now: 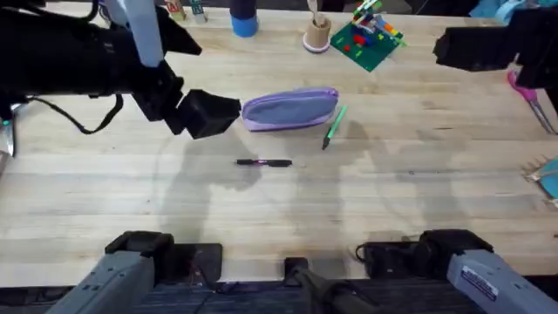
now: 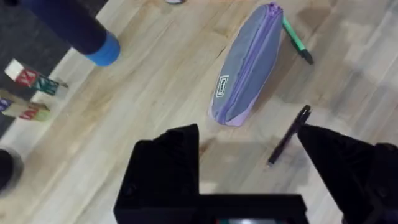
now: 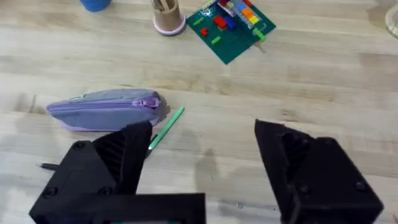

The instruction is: Unzip the bag, pick up the pens from the table one at a time and place them inside, then zip the bag closed.

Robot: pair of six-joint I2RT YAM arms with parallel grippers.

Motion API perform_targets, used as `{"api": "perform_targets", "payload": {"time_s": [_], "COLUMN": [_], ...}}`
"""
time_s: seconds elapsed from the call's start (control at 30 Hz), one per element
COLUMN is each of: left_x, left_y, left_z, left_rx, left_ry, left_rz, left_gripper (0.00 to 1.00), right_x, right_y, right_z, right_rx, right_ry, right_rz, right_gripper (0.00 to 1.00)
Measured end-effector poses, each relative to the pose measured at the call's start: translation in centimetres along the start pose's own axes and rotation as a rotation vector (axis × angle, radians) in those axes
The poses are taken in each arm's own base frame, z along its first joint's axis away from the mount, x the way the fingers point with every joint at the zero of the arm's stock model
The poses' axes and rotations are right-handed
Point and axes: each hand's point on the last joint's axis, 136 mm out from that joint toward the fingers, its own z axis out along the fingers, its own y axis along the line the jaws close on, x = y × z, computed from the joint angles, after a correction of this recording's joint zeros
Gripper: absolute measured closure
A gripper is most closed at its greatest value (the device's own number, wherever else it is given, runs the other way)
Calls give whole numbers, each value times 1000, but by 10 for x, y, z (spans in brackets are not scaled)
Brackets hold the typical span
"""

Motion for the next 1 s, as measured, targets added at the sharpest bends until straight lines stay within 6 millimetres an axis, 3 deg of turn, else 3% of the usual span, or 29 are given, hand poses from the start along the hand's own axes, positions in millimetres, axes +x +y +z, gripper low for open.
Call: {"api": "perform_targets", "payload": {"time_s": [0.53, 1.0], "left_x": [-16, 1], "left_y": [13, 11], "left_z": [1, 53], "left_rx": [-52, 158], "left_ry": [-57, -45], "left_rz": [251, 290], "left_gripper": [7, 7], "right_x": [0, 0], "right_y": [0, 0], "right_z": [0, 0], "right_rx": [0, 0], "right_ry": [0, 0], "right_rz": [-3, -3], "right_gripper": [6, 6]}}
